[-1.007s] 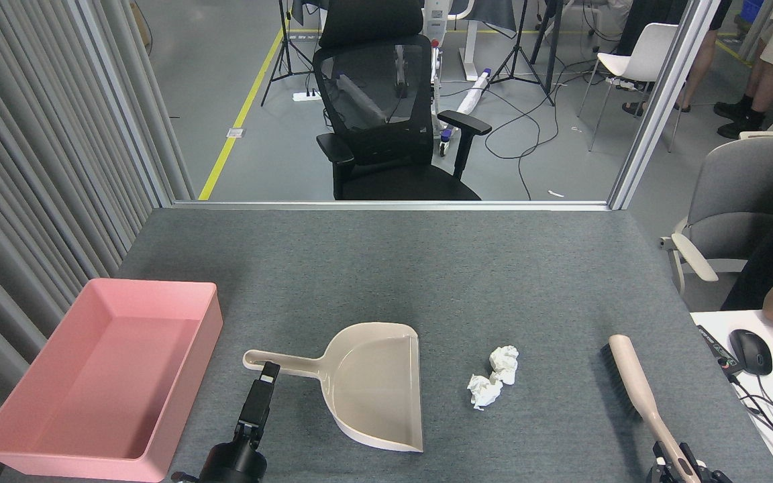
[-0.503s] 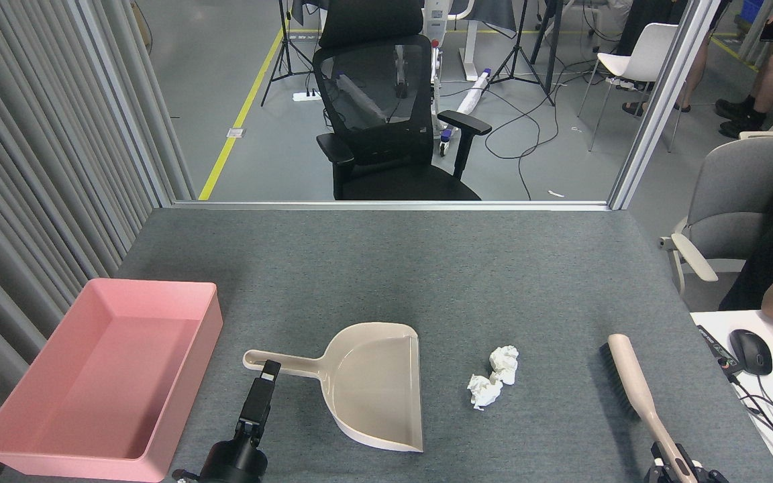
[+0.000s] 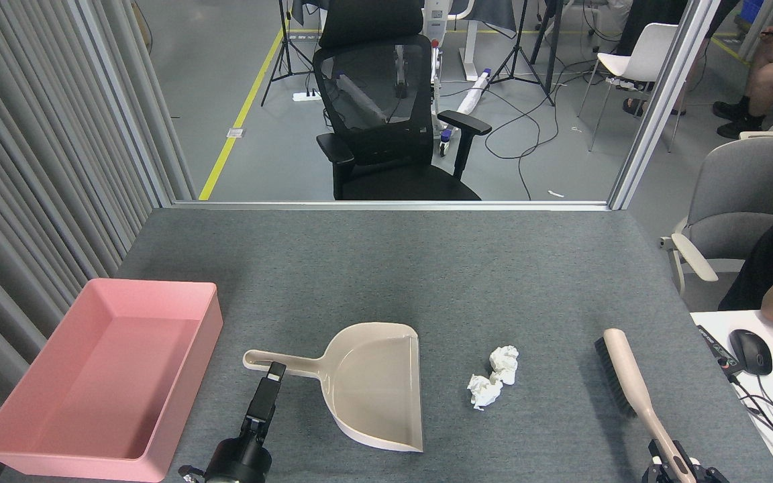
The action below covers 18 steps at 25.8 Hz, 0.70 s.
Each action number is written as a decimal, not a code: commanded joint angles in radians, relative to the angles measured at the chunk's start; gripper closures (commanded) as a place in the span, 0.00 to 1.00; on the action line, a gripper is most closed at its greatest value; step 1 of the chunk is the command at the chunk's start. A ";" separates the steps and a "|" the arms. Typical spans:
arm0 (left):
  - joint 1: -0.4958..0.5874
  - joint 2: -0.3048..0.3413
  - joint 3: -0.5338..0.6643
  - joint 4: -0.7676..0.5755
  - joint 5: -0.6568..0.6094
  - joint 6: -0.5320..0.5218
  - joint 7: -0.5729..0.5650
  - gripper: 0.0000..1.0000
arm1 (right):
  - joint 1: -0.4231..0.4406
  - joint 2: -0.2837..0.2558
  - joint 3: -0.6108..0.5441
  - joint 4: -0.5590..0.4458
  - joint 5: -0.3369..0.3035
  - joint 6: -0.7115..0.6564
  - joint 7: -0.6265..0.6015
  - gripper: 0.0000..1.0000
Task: Sweep and dump garbage into bin
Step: 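Move the left gripper toward the dustpan handle, then grasp the beige dustpan handle with the left gripper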
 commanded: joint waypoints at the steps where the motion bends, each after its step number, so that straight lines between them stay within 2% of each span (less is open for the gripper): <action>1: -0.023 0.001 -0.002 0.041 -0.010 -0.019 -0.001 0.01 | 0.001 0.005 -0.001 -0.007 -0.005 -0.016 -0.001 0.88; 3: -0.041 -0.001 0.000 0.080 -0.028 -0.046 0.001 0.01 | 0.002 0.008 -0.001 -0.009 -0.007 -0.029 -0.001 0.91; 12: -0.120 -0.001 0.009 0.227 -0.053 -0.120 0.004 0.01 | 0.002 0.008 -0.007 -0.012 -0.007 -0.036 -0.002 0.91; 18: -0.181 0.001 0.014 0.319 -0.051 -0.151 0.059 0.01 | 0.002 0.010 -0.009 -0.012 -0.008 -0.036 -0.011 0.90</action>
